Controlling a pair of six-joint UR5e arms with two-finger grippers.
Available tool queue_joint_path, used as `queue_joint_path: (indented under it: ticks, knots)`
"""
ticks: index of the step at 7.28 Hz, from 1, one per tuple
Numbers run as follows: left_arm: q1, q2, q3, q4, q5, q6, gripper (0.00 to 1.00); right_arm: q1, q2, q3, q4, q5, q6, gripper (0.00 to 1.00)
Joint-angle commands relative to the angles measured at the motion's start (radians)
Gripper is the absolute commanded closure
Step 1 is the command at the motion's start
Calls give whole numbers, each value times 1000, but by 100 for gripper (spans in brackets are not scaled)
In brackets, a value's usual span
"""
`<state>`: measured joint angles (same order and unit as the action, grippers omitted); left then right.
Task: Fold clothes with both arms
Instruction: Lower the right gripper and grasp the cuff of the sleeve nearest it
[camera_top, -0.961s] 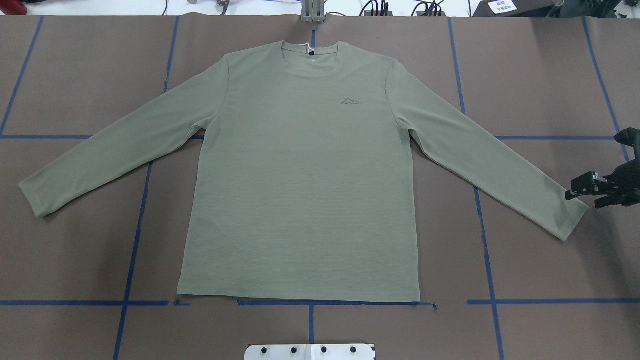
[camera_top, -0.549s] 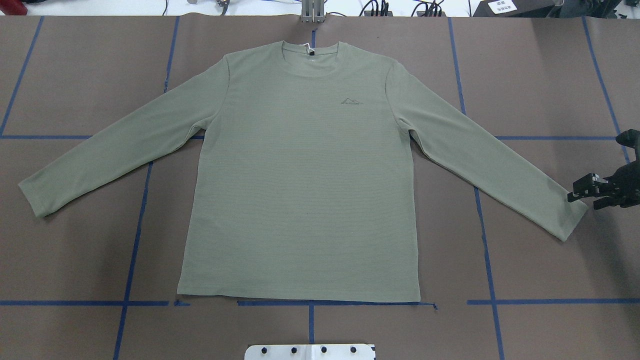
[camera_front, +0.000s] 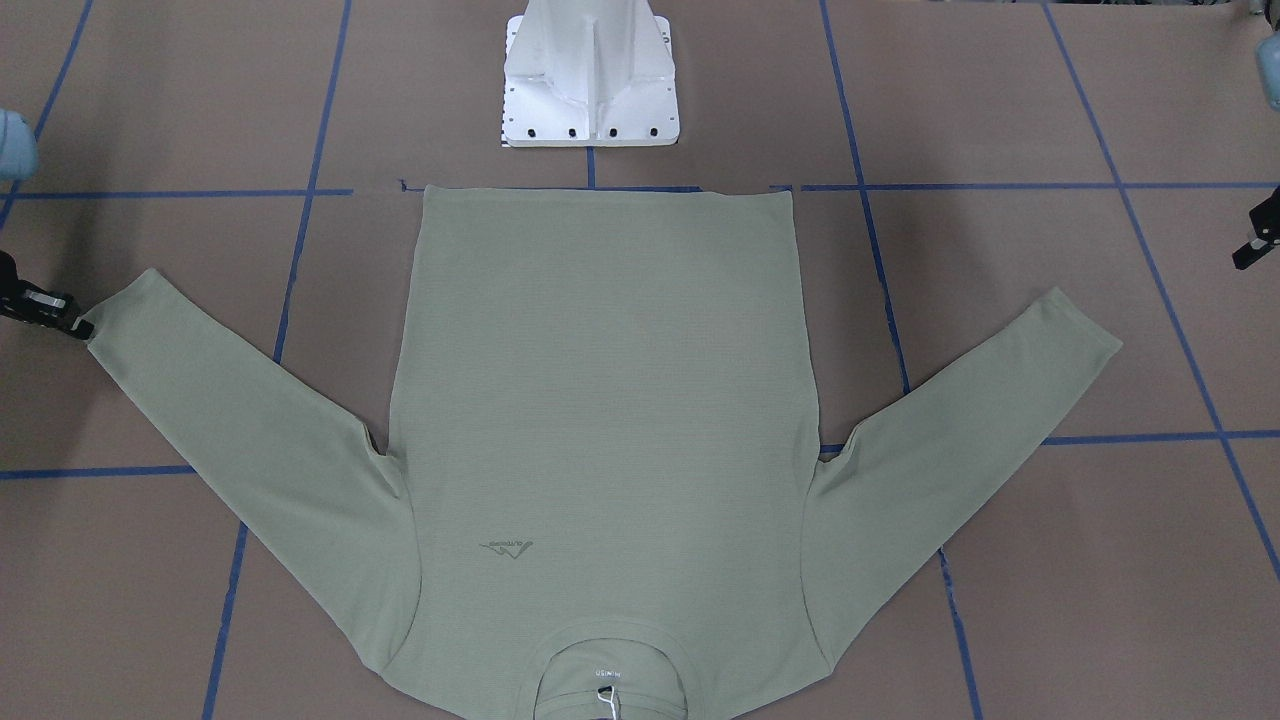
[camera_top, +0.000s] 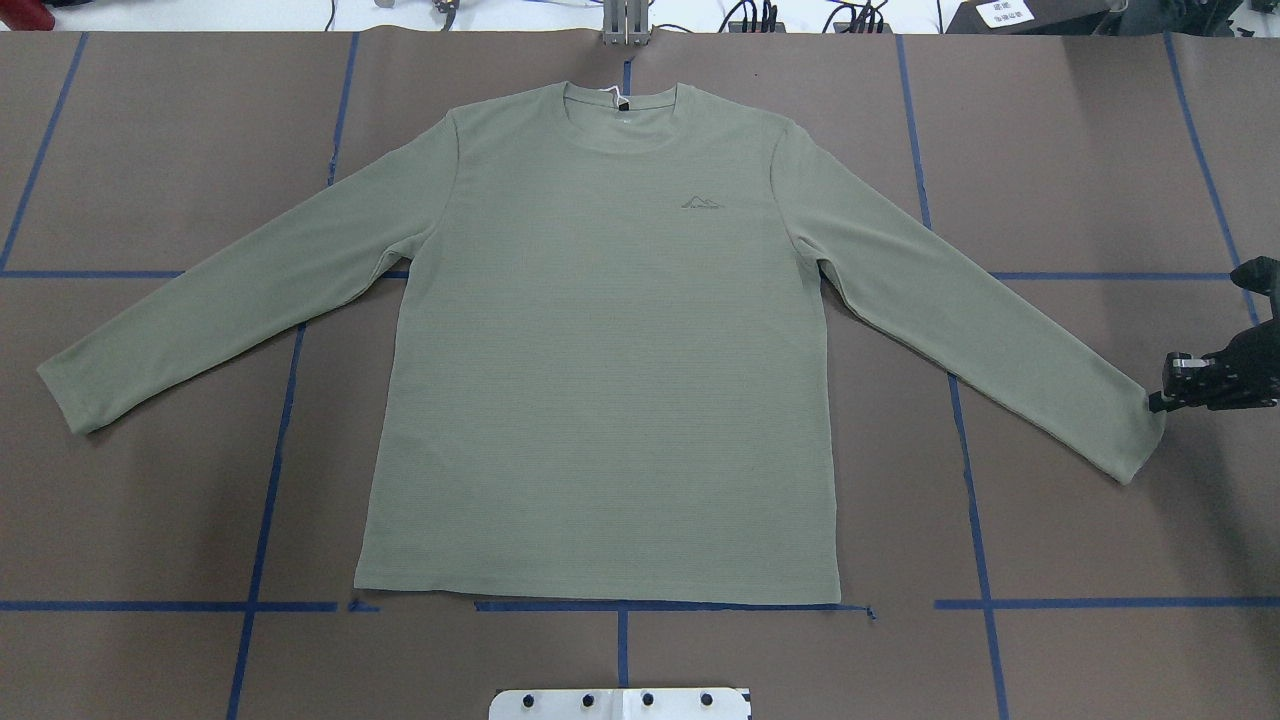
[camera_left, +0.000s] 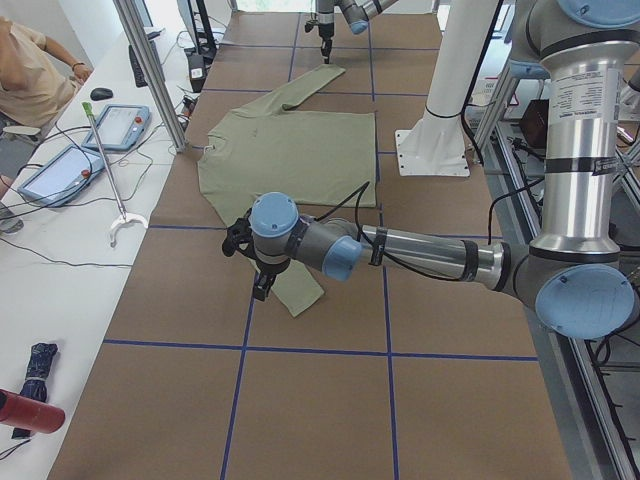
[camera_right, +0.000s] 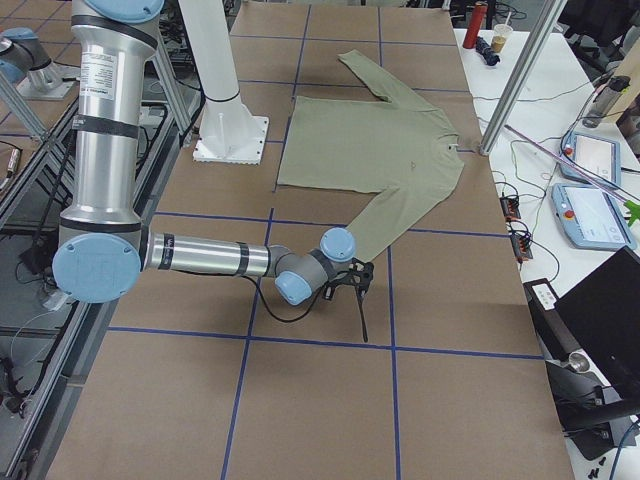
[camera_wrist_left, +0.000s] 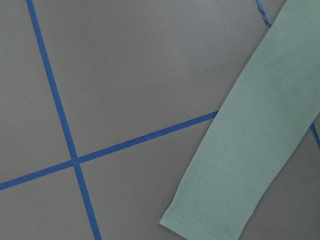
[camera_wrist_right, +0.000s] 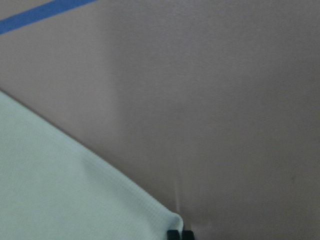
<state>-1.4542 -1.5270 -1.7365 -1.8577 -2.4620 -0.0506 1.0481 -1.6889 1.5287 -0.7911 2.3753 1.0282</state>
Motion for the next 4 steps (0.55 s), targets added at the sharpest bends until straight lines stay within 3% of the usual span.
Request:
queue_joint_path:
  ticks: [1, 3, 4]
  knots:
    - [0, 1, -3, 0, -2, 0, 0, 0, 44, 138, -6, 47, 138, 100]
    - [0, 4, -5, 3, -2, 0, 0, -3, 263, 165, -17, 56, 431, 100]
    - [0, 4, -6, 3, -2, 0, 0, -14, 437, 159, -90, 53, 579, 100]
